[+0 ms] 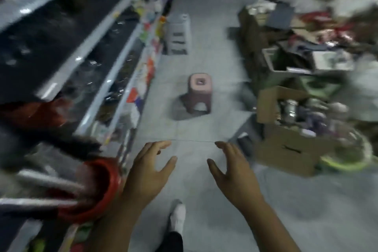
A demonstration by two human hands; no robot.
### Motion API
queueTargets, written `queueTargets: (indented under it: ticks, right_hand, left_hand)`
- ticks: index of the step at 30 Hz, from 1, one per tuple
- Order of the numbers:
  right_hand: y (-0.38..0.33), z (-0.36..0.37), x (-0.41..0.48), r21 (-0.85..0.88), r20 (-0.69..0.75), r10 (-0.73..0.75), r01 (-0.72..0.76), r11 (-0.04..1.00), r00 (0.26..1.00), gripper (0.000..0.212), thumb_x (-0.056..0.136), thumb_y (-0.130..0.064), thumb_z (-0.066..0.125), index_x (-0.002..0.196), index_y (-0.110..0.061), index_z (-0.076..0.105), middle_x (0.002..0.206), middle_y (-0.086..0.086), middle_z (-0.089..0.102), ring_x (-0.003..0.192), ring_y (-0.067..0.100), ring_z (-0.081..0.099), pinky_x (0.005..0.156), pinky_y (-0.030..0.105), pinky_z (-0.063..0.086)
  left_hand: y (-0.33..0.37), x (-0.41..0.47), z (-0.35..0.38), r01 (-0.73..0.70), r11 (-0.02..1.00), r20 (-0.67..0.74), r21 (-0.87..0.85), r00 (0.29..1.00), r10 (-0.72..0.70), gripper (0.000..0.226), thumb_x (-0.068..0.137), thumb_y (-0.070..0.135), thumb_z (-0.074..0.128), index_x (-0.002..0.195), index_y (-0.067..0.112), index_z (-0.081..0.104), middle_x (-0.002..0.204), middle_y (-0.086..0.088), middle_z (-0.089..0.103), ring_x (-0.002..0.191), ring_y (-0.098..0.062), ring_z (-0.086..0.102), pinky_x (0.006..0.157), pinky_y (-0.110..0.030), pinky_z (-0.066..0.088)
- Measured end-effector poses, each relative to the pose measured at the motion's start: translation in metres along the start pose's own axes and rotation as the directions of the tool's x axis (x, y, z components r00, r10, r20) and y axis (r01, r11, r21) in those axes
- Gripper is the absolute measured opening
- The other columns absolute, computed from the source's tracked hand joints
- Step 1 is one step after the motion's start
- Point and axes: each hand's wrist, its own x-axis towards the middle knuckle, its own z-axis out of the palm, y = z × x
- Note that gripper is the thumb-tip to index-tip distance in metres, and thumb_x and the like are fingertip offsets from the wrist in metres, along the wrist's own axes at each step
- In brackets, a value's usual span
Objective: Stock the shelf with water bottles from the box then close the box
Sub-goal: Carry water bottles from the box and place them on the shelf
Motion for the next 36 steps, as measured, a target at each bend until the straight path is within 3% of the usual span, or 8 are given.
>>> queueTargets:
  ticks: [3, 6, 9, 17, 23, 27, 31, 36]
  right_hand:
    - [0.036, -0.031, 0.025, -0.080, -0.097, 0.141, -0.149, 0.986, 0.985, 0.044, 0.095, -0.039, 0.065, 0.134, -0.021, 0.055, 0.131, -0.002, 0.058, 0.114, 0.022, 0.059, 0.088, 0.037, 0.052]
    - [0.059, -0.061, 0.043, -0.100, -0.221, 0.267, -0.294, 0.951, 0.938, 0.045, 0.093, -0.037, 0.069, 0.133, -0.023, 0.055, 0.129, -0.003, 0.060, 0.113, 0.019, 0.060, 0.085, 0.028, 0.049]
    - [0.081, -0.083, 0.055, -0.086, -0.337, 0.367, -0.417, 0.905, 0.867, 0.051, 0.092, -0.037, 0.070, 0.138, -0.024, 0.052, 0.132, -0.003, 0.060, 0.116, 0.018, 0.059, 0.084, 0.026, 0.047]
    - [0.177, -0.136, 0.089, 0.017, -0.447, 0.534, -0.591, 0.807, 0.717, 0.057, 0.094, -0.044, 0.067, 0.143, -0.022, 0.049, 0.138, -0.005, 0.057, 0.122, 0.014, 0.057, 0.094, 0.030, 0.052]
    - [0.283, -0.194, 0.142, 0.071, -0.352, 0.568, -0.584, 0.808, 0.743, 0.050, 0.093, -0.037, 0.067, 0.138, -0.022, 0.050, 0.131, -0.005, 0.057, 0.118, 0.014, 0.056, 0.088, 0.025, 0.045]
    - [0.338, -0.250, 0.178, 0.112, -0.333, 0.568, -0.566, 0.817, 0.753, 0.050, 0.092, -0.034, 0.069, 0.138, -0.023, 0.051, 0.125, -0.006, 0.059, 0.112, 0.013, 0.056, 0.088, 0.033, 0.050]
    - [0.393, -0.285, 0.218, 0.064, -0.297, 0.572, -0.582, 0.811, 0.765, 0.044, 0.092, -0.031, 0.071, 0.130, -0.018, 0.055, 0.113, 0.000, 0.057, 0.101, 0.017, 0.057, 0.084, 0.040, 0.053]
    - [0.466, -0.293, 0.253, 0.127, -0.245, 0.690, -0.683, 0.720, 0.681, 0.052, 0.087, -0.032, 0.073, 0.134, -0.019, 0.052, 0.119, -0.002, 0.058, 0.105, 0.019, 0.061, 0.085, 0.041, 0.056]
  left_hand:
    - [0.033, 0.066, 0.052, -0.186, 0.981, 0.185, 0.061, 0.968, 0.172, 0.037, 0.090, 0.040, 0.073, 0.125, 0.036, 0.061, 0.121, 0.024, 0.056, 0.111, 0.000, 0.056, 0.096, -0.024, 0.048]
    - [0.068, 0.122, 0.096, -0.309, 0.951, 0.354, 0.036, 0.894, 0.277, 0.040, 0.091, 0.042, 0.071, 0.129, 0.034, 0.059, 0.122, 0.024, 0.054, 0.110, 0.002, 0.053, 0.090, -0.013, 0.039]
    - [0.101, 0.167, 0.139, -0.404, 0.915, 0.483, -0.025, 0.796, 0.365, 0.041, 0.092, 0.039, 0.072, 0.129, 0.032, 0.059, 0.124, 0.020, 0.056, 0.110, -0.002, 0.054, 0.094, -0.019, 0.044]
    - [0.159, 0.220, 0.253, -0.448, 0.891, 0.660, -0.073, 0.649, 0.380, 0.038, 0.090, 0.038, 0.075, 0.123, 0.036, 0.059, 0.118, 0.021, 0.058, 0.108, -0.002, 0.058, 0.090, -0.020, 0.050]
    - [0.206, 0.252, 0.339, -0.372, 0.928, 0.650, -0.003, 0.705, 0.285, 0.031, 0.092, 0.032, 0.074, 0.118, 0.038, 0.058, 0.116, 0.017, 0.059, 0.105, -0.002, 0.058, 0.086, -0.020, 0.049]
    - [0.254, 0.278, 0.385, -0.320, 0.947, 0.620, 0.023, 0.747, 0.238, 0.029, 0.093, 0.028, 0.074, 0.110, 0.044, 0.056, 0.110, 0.023, 0.059, 0.100, 0.003, 0.060, 0.077, -0.009, 0.042]
    - [0.283, 0.307, 0.434, -0.249, 0.968, 0.588, 0.029, 0.788, 0.185, 0.027, 0.094, 0.028, 0.072, 0.119, 0.033, 0.062, 0.115, 0.017, 0.060, 0.104, -0.002, 0.058, 0.078, -0.010, 0.042]
    - [0.299, 0.345, 0.500, -0.122, 0.993, 0.658, -0.003, 0.747, 0.094, 0.026, 0.094, 0.026, 0.072, 0.119, 0.030, 0.064, 0.116, 0.014, 0.061, 0.106, -0.002, 0.060, 0.083, -0.017, 0.049]
